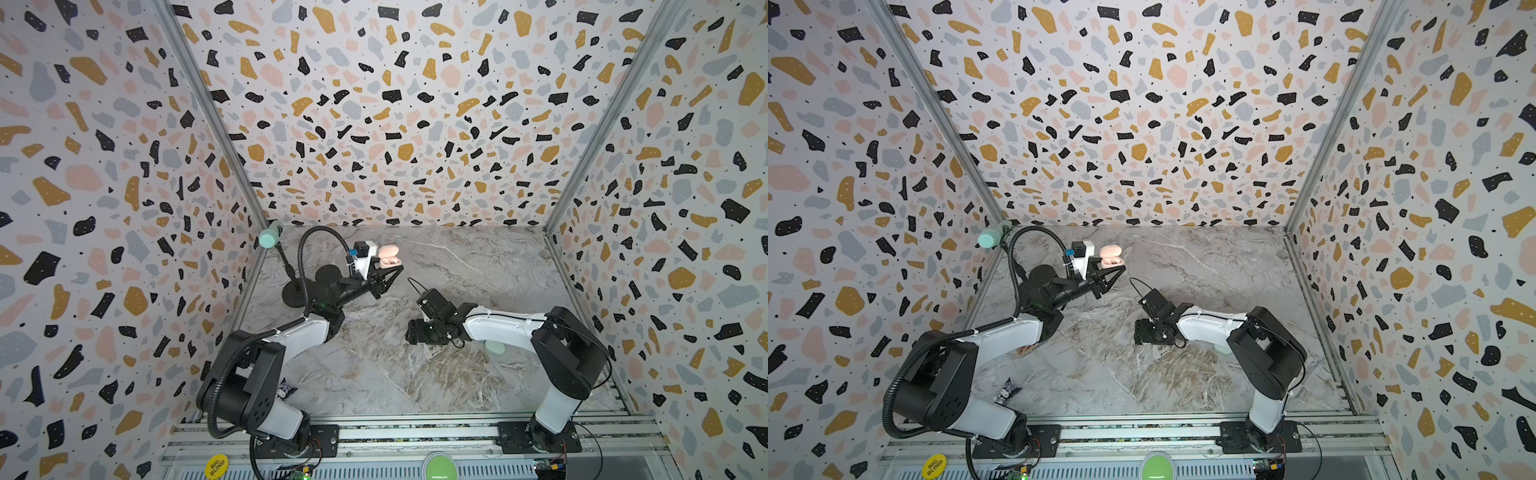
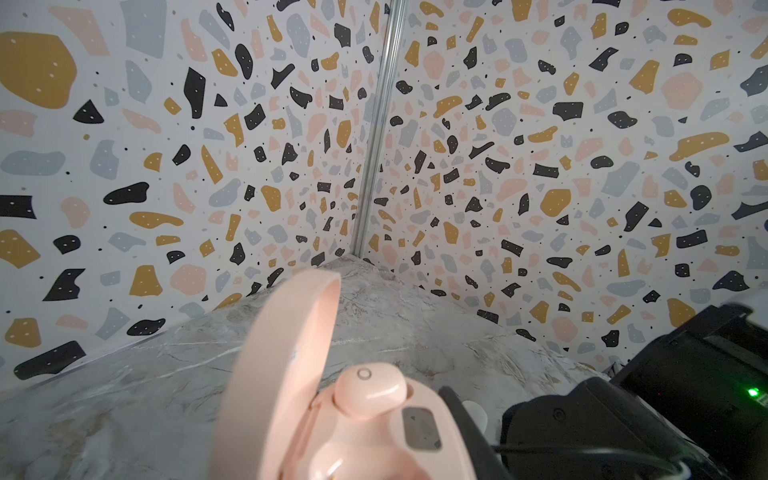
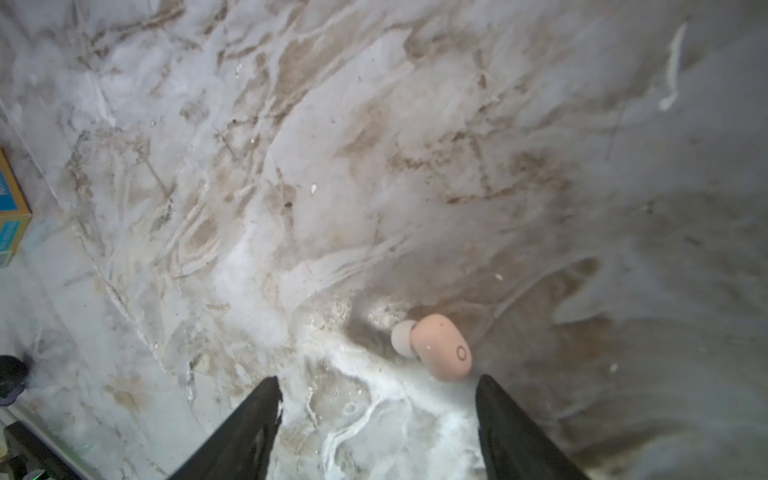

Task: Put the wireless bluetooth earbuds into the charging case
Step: 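Close the right gripper on the pink earbud and lift it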

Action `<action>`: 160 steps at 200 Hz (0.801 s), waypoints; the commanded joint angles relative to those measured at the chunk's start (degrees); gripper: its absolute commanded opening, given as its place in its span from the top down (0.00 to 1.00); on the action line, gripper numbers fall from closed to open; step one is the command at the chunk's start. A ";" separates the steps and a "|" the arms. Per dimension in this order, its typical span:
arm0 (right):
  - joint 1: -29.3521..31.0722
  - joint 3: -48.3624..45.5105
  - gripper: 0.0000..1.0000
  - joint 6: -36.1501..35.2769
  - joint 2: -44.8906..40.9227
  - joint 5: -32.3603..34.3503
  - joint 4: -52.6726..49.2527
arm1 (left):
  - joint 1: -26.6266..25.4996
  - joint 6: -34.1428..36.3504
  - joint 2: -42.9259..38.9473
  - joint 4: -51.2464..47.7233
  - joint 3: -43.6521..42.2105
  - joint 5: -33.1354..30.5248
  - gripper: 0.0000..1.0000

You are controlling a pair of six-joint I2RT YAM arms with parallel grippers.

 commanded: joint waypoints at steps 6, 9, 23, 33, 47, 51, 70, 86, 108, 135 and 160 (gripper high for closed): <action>-0.19 2.63 0.24 -0.43 1.64 0.19 -0.80 | 0.59 1.03 -1.61 2.42 1.11 -0.31 0.94; -0.18 2.79 0.24 -0.56 1.76 0.20 -0.80 | 0.65 1.04 -1.63 2.40 1.11 -0.31 0.94; -0.18 3.80 0.24 -0.96 2.26 0.16 -0.89 | 0.65 0.86 -1.60 2.60 0.99 -0.31 0.94; -0.16 4.45 0.25 -1.36 2.64 -0.02 -0.99 | 0.64 0.78 -1.47 2.77 0.98 -0.24 0.94; -0.22 5.30 0.25 -1.71 3.24 -0.47 -1.07 | 0.64 0.62 -1.41 2.89 1.01 -0.22 0.94; -0.22 5.64 0.25 -1.90 3.49 -0.53 -1.09 | 0.65 0.56 -1.40 2.98 0.93 -0.22 0.94; -0.23 7.04 0.25 -2.78 4.82 -0.87 -1.55 | 0.63 0.43 -1.37 3.29 0.88 -0.22 0.94; -0.16 8.50 0.25 -3.66 6.08 -1.23 -1.87 | 0.63 0.25 -1.14 3.49 0.89 -0.13 0.94; -0.16 10.43 0.25 -4.76 7.38 -2.10 -2.37 | 0.67 -0.04 -1.11 3.79 0.91 -0.09 0.94; -0.16 11.62 0.25 -5.88 8.21 -3.38 -2.63 | 0.66 0.00 -1.16 3.78 0.89 -0.04 0.94; -0.49 12.95 0.25 -7.21 7.74 -0.70 -5.94 | 0.67 -0.01 -1.15 3.74 0.94 -0.04 0.94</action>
